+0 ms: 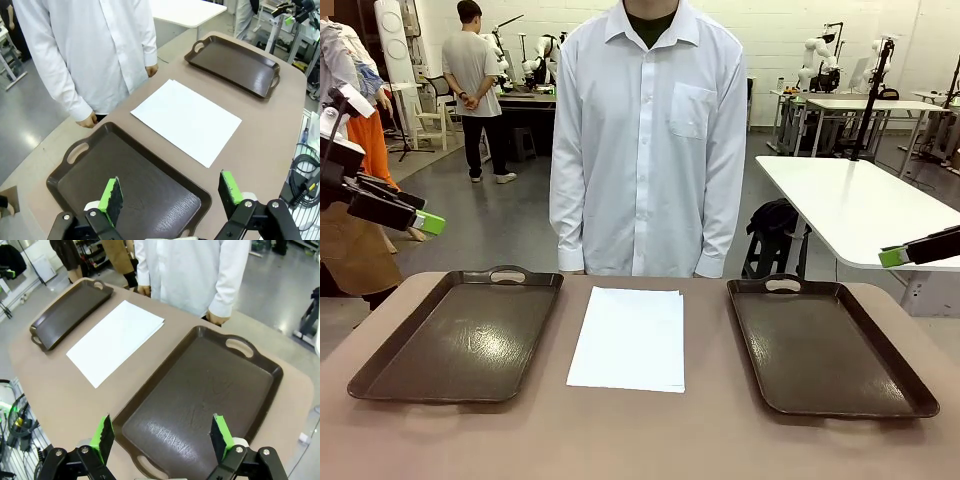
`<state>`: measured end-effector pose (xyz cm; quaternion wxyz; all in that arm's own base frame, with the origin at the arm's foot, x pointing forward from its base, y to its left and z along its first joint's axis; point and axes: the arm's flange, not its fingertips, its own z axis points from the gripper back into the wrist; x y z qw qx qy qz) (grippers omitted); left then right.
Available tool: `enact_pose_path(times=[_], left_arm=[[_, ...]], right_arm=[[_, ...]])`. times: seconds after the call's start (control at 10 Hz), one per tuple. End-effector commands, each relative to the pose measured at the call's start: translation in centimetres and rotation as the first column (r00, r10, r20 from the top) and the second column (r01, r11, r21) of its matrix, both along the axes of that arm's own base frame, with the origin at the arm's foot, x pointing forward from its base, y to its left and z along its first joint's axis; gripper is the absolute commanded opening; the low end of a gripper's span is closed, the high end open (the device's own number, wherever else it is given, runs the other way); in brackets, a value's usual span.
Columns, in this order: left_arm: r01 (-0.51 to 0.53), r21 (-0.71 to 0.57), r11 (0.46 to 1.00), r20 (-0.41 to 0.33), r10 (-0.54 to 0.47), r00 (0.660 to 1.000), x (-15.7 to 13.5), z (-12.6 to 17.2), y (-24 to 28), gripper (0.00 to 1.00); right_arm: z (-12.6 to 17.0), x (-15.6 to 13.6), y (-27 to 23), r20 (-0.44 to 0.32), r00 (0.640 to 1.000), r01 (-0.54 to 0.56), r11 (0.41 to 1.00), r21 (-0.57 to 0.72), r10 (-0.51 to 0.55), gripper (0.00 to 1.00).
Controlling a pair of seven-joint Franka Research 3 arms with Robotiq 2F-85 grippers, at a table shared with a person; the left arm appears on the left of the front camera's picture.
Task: Sort the A4 documents.
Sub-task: Receive the A4 Paper.
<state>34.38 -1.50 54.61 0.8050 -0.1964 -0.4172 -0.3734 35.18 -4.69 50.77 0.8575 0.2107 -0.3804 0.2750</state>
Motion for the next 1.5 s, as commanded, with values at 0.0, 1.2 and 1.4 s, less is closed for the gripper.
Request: enact_pose_path(times=[0.0,1.2,1.4], left_arm=[[0.009,-0.017,1.000,-0.018,-0.009,1.000,-4.9,-6.0,-1.3,1.00],[0.013,-0.015,1.000,-0.066,-0.014,0.998,0.2,-1.3,-0.1,1.00],[0.013,-0.015,1.000,-0.066,-0.014,0.998,0.2,-1.3,-0.1,1.00]], right_arm=[[-2.4,-1.3,0.8,0.003,0.999,-0.043,0.999,-0.001,0.043,1.00],[-1.4,0.6,1.3,-0.037,0.998,-0.043,0.997,-0.056,0.041,1.00],[-1.4,0.6,1.3,-0.037,0.998,-0.043,0.997,-0.056,0.041,1.00]])
